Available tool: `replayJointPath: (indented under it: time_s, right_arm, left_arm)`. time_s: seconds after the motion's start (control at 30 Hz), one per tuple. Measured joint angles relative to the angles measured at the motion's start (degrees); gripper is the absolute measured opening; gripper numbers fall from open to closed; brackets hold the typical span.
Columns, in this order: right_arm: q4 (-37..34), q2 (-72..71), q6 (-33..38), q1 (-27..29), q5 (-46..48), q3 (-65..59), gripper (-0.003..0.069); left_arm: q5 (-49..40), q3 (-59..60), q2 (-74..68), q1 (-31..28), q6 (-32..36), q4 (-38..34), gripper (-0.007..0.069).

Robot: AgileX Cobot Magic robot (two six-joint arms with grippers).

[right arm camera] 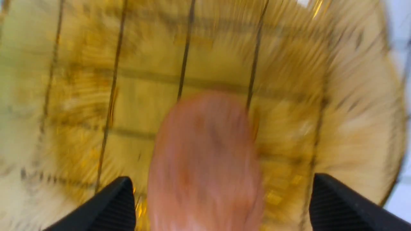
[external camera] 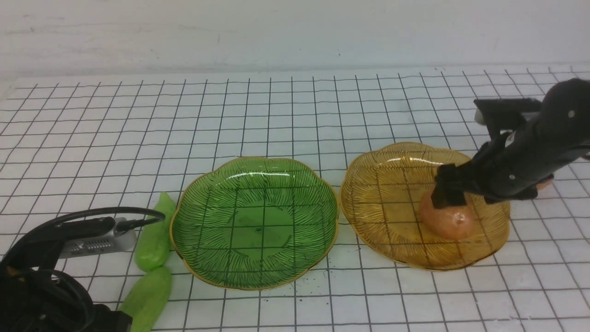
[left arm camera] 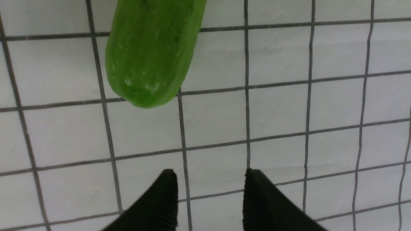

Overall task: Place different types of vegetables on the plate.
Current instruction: 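Put the potato onto the plate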

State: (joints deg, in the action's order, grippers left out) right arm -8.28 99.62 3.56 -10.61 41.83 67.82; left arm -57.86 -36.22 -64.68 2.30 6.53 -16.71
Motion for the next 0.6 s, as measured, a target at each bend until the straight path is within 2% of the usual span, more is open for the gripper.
replayJointPath:
  time_s: [0.17, 0.3, 0.47, 0.6]
  right_arm:
    - [8.3, 0.0, -4.5, 0.9, 0.2, 5.8, 0.0689]
    - [13.1, 0.1, -9.1, 4.7, -1.0, 7.7, 0.0668]
    - [15.7, 3.1, -11.7, 10.6, -2.9, 9.1, 0.0635]
    - [16.7, 7.4, -11.9, 12.5, -6.2, 9.2, 0.0619]
  left_arm:
    - [0.0, 0.0, 0.0, 0.0, 0.0, 0.0, 0.029]
    - [0.0, 0.0, 0.0, 0.0, 0.0, 0.0, 0.029]
    - [0.0, 0.0, 0.0, 0.0, 0.0, 0.0, 0.029]
    - [0.0, 0.0, 0.0, 0.0, 0.0, 0.0, 0.029]
